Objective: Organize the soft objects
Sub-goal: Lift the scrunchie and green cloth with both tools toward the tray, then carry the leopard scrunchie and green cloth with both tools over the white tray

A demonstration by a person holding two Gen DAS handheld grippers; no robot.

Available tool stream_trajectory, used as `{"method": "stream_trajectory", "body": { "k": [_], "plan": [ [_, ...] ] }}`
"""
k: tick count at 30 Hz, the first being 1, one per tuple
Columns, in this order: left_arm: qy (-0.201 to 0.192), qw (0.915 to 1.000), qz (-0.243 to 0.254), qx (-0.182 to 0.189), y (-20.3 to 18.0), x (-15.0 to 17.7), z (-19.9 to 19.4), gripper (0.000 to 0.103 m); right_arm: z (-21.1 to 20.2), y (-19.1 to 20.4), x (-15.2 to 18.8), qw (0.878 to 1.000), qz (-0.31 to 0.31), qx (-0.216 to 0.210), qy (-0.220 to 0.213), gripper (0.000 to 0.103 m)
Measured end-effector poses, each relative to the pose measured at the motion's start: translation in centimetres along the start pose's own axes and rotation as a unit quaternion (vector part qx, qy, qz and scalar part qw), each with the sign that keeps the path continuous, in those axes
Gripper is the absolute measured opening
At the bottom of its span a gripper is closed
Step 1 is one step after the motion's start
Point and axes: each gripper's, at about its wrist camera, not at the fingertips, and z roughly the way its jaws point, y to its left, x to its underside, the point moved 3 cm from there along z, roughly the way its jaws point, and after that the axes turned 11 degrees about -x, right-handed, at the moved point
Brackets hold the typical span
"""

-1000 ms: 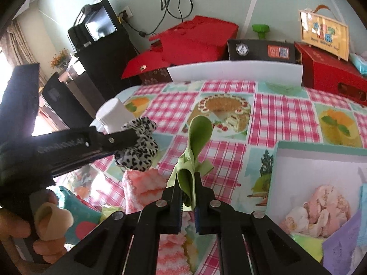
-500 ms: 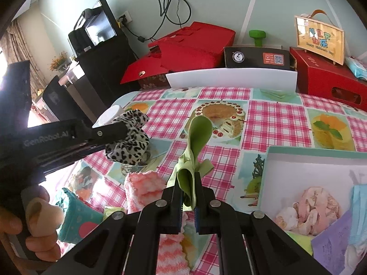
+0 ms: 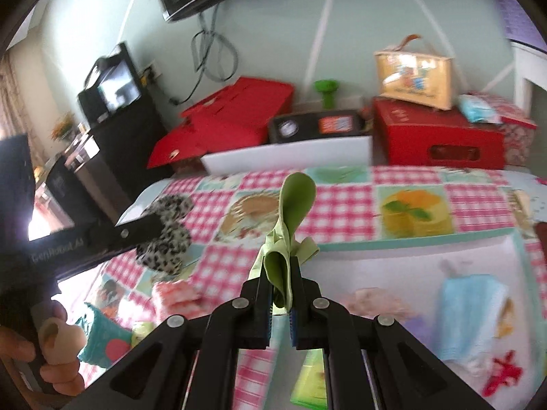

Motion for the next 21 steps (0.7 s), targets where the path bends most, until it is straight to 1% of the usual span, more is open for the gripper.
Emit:
{"method": "stream_trajectory", "body": {
  "k": [7,21],
  "plan": [
    [0.005,0.9995,0.025,0.017,-3.0,1.0,0.0,0.027,-4.7,-5.0,-0.7,0.997,0.041,0.052,-0.042,0.008],
    [0.017,0.9961,0.078,0.038,-8.6,3.1,0.5,0.027,-11.8,-12.2,-0.3,0.982,0.100,0.128,-0.092,0.008]
  ]
}}
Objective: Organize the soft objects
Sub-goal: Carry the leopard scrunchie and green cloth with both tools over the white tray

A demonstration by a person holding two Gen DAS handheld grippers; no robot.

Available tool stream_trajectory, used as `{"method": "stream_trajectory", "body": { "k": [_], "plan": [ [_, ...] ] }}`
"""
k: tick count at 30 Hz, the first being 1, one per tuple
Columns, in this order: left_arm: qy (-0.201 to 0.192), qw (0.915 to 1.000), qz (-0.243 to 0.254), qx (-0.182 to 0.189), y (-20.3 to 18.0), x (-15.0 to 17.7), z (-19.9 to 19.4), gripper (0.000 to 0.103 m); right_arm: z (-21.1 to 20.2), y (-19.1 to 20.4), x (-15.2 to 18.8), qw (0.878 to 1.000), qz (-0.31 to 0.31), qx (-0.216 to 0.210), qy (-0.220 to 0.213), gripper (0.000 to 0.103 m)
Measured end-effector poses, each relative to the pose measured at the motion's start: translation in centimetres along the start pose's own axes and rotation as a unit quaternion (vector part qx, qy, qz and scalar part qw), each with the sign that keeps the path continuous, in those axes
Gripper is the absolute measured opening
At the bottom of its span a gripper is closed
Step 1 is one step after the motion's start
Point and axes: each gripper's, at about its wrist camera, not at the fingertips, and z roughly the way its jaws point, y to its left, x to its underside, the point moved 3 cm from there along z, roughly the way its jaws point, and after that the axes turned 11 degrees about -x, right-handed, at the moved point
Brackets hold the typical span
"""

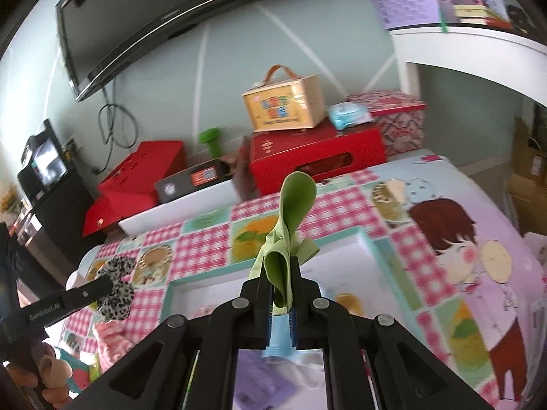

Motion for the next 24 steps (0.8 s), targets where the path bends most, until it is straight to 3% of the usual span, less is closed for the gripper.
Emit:
{"method": "stream_trajectory", "body": {
  "k": [10,24],
  "plan": [
    [0.012,0.9995,0.030,0.003,-3.0,0.8,1.7,0.027,-0.9,-3.2,-0.6,0.999,0.020,0.029,-0.012,0.008],
    [0.034,0.9979,0.054,-0.011,-4.8,1.8,5.4,0.027,5.0,-6.1,1.5,0.997,0.057,0.017,0.041,0.008]
  ]
}}
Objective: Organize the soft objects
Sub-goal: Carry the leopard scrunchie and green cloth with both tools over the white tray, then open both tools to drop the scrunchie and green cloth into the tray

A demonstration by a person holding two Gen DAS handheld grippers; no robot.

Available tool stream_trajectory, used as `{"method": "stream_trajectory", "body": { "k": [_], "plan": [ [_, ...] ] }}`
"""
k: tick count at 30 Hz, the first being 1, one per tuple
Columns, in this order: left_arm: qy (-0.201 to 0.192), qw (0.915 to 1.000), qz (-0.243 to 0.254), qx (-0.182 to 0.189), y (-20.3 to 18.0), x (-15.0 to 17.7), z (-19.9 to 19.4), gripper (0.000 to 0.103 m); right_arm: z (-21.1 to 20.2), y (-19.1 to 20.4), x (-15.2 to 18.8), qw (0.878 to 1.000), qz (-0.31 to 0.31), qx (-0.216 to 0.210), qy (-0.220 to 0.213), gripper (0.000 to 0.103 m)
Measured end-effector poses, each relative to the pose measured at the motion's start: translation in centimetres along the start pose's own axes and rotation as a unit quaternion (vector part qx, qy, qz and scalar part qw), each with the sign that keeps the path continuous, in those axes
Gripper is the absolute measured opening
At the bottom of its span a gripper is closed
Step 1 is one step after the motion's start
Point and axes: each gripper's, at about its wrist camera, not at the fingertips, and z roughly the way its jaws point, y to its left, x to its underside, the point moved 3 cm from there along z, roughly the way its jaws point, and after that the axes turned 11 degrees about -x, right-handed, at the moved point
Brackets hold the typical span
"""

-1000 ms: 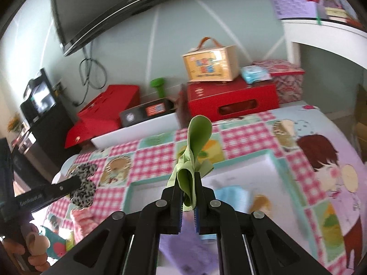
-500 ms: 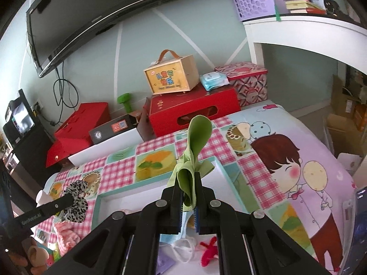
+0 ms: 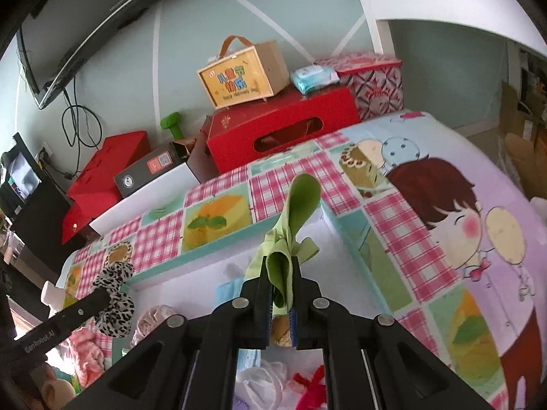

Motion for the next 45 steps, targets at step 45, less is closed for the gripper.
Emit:
{"method": "stream_trajectory", "body": {
  "k": [45],
  "plan": [
    [0.018,0.9984,-0.001,-0.053,2.1,-0.7,-2.0,0.043,-1.6,3.1,0.3,0.993,-0.054,0.082,0.057,0.032]
  ]
}}
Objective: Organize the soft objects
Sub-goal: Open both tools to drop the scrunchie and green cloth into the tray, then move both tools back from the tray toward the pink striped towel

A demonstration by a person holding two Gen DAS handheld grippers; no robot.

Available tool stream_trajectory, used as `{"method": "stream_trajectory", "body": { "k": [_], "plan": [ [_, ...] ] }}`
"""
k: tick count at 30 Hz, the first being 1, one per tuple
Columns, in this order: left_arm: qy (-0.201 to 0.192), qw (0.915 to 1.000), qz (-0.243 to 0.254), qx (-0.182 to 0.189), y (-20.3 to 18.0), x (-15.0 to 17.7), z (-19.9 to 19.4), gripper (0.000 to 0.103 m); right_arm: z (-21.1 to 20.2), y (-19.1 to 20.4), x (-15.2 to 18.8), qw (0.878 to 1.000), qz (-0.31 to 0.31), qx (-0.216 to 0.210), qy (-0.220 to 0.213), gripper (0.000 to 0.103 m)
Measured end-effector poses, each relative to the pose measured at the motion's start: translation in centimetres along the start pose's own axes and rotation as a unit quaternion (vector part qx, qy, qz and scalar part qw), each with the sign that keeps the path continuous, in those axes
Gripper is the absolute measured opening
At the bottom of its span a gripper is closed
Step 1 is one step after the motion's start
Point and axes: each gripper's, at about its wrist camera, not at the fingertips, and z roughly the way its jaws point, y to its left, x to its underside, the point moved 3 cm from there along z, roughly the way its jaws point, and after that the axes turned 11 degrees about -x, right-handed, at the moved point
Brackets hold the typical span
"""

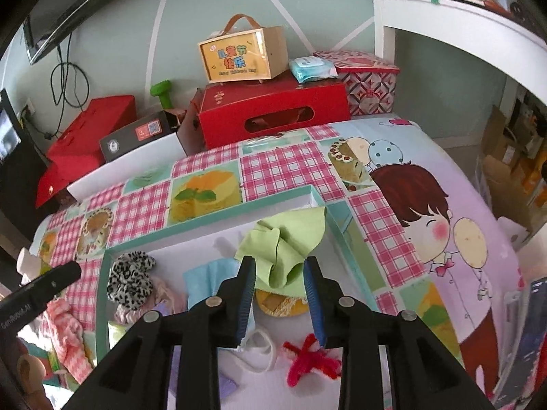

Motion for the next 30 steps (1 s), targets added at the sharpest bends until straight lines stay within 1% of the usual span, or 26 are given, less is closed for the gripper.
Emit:
{"method": "stream_trajectory", "body": {
  "k": [3,4,5,9,10,11,12,13,14,17,18,21,22,23,24,25,30],
  "plan": [
    [0.010,0.9999,-0.002,-0.008,0.2,0.1,0.6,0.043,0.1,0.4,0.2,1.000,-0.010,0.004,0.009,0.033],
    [0.013,0.9999,-0.002,-0.011,0.2,0.3,0.8,0.043,0.3,0.5,0.3,1.000,-0.011,0.006,0.012,0.038],
    [0.017,0.9997,-0.002,-0.015,0.3,0.3,1.1,0.043,0.5,0.5,0.4,1.000,-0.012,0.008,0.016,0.044],
    [0.029,0.9990,0.001,-0.035,0.5,0.7,2.1,0.043,1.3,0.8,0.8,0.999,-0.023,0.018,0.031,0.052],
    [0.031,0.9988,0.001,-0.039,0.6,0.7,2.3,0.043,1.5,0.8,0.8,0.999,-0.025,0.019,0.034,0.061],
    [0.034,0.9985,0.000,-0.043,0.6,0.8,2.5,0.048,1.6,0.9,0.9,0.999,-0.026,0.021,0.036,0.066],
    [0.038,0.9981,0.000,-0.048,0.7,0.8,2.8,0.057,1.8,0.9,0.9,0.999,-0.028,0.023,0.039,0.066],
    [0.040,0.9979,-0.001,-0.051,0.8,0.9,2.9,0.079,1.9,1.0,1.0,0.998,-0.031,0.025,0.041,0.067],
    [0.039,0.9978,-0.003,-0.054,0.9,0.9,3.0,0.085,2.0,1.1,1.0,0.998,-0.033,0.027,0.043,0.071],
    [0.039,0.9975,-0.008,-0.059,1.2,0.8,3.1,0.085,2.3,1.1,1.2,0.998,-0.034,0.033,0.048,0.081],
    [0.040,0.9973,-0.009,-0.061,1.3,0.8,3.2,0.085,2.3,1.1,1.2,0.998,-0.033,0.034,0.049,0.082],
    [0.041,0.9965,-0.008,-0.072,1.4,0.9,3.6,0.086,2.5,1.0,1.3,0.997,-0.034,0.036,0.054,0.091],
    [0.041,0.9964,-0.009,-0.074,1.4,0.9,3.7,0.089,2.6,1.0,1.4,0.997,-0.037,0.039,0.056,0.096],
    [0.042,0.9963,-0.011,-0.074,1.5,0.9,3.7,0.098,2.7,1.0,1.4,0.997,-0.041,0.043,0.056,0.103],
    [0.042,0.9962,-0.015,-0.074,1.5,1.0,3.9,0.101,2.7,1.1,1.4,0.996,-0.045,0.045,0.056,0.103],
    [0.042,0.9962,-0.016,-0.075,1.6,0.9,3.9,0.102,2.7,1.2,1.5,0.996,-0.050,0.045,0.054,0.103],
    [0.045,0.9957,-0.018,-0.079,1.7,0.9,4.1,0.102,2.9,1.4,1.6,0.995,-0.058,0.051,0.059,0.103]
  ]
}}
